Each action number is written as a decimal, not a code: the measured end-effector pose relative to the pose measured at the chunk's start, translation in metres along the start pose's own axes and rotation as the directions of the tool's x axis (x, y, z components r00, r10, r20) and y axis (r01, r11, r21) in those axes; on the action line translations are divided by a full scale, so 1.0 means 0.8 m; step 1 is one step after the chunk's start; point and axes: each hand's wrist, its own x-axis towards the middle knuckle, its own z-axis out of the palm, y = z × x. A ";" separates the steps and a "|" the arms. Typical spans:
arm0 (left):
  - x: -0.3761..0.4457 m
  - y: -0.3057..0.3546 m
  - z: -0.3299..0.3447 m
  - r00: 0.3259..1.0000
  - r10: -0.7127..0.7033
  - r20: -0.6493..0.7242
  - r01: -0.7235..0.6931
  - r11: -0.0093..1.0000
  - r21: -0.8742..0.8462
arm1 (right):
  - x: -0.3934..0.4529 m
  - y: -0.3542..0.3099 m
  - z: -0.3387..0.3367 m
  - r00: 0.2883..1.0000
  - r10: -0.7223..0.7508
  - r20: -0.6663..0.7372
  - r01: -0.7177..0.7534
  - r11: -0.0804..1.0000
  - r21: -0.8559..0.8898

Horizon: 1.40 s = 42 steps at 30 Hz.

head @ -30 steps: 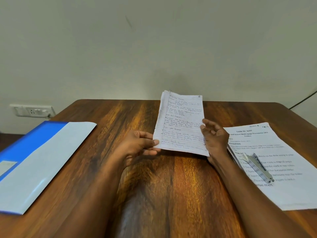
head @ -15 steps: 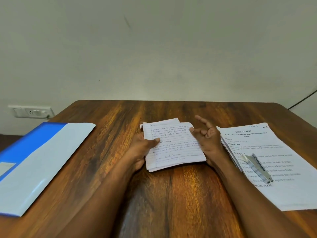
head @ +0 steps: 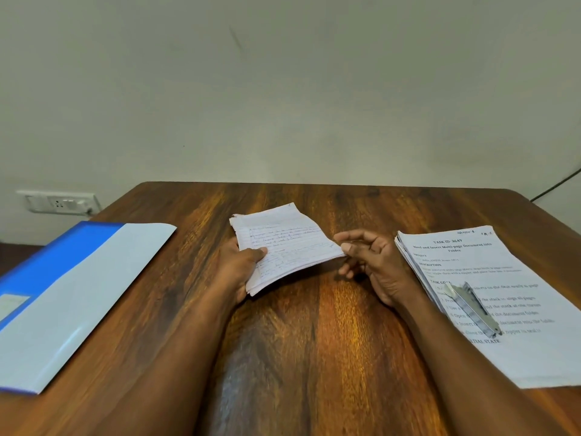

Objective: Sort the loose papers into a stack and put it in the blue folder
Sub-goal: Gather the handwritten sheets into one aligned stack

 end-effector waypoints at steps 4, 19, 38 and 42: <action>0.001 -0.003 0.000 0.999 0.046 -0.002 -0.046 0.998 0.053 | 0.001 0.001 0.000 1.000 0.010 -0.001 -0.010 1.000 -0.002; 0.005 -0.010 -0.007 0.988 0.113 0.102 -0.125 0.985 0.119 | 0.005 0.002 -0.002 0.991 0.056 -0.118 -0.049 0.997 0.058; -0.023 -0.017 0.010 0.909 0.119 0.399 -0.262 0.908 0.327 | 0.011 0.010 0.000 0.985 0.116 -0.128 -0.115 0.993 0.018; -0.032 -0.030 0.025 0.909 0.160 0.384 -0.308 0.880 0.363 | 0.005 0.003 0.000 0.975 0.167 -0.146 -0.181 0.979 -0.093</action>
